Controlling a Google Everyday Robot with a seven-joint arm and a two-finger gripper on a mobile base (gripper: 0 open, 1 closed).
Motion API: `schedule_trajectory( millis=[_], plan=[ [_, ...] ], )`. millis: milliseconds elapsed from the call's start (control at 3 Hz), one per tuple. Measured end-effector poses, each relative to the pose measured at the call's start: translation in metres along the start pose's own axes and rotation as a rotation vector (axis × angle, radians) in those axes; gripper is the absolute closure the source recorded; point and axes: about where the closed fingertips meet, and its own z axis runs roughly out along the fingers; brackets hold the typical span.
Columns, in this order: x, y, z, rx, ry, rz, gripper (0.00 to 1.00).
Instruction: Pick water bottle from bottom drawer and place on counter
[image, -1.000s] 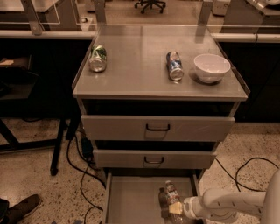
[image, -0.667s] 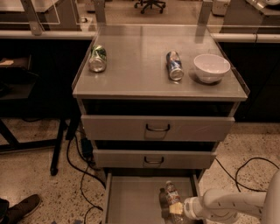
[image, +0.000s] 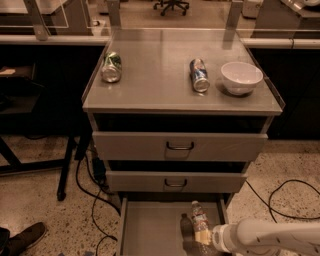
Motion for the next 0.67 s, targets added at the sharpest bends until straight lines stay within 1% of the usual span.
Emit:
schedule_trajectory(
  millis=[333,667],
  plan=[
    [-0.016,0.034,-0.061,0.016,-0.062,-0.08,1.0],
    [-0.03,0.058,-0.107,-0.01,-0.111,-0.13,1.0]
  ],
)
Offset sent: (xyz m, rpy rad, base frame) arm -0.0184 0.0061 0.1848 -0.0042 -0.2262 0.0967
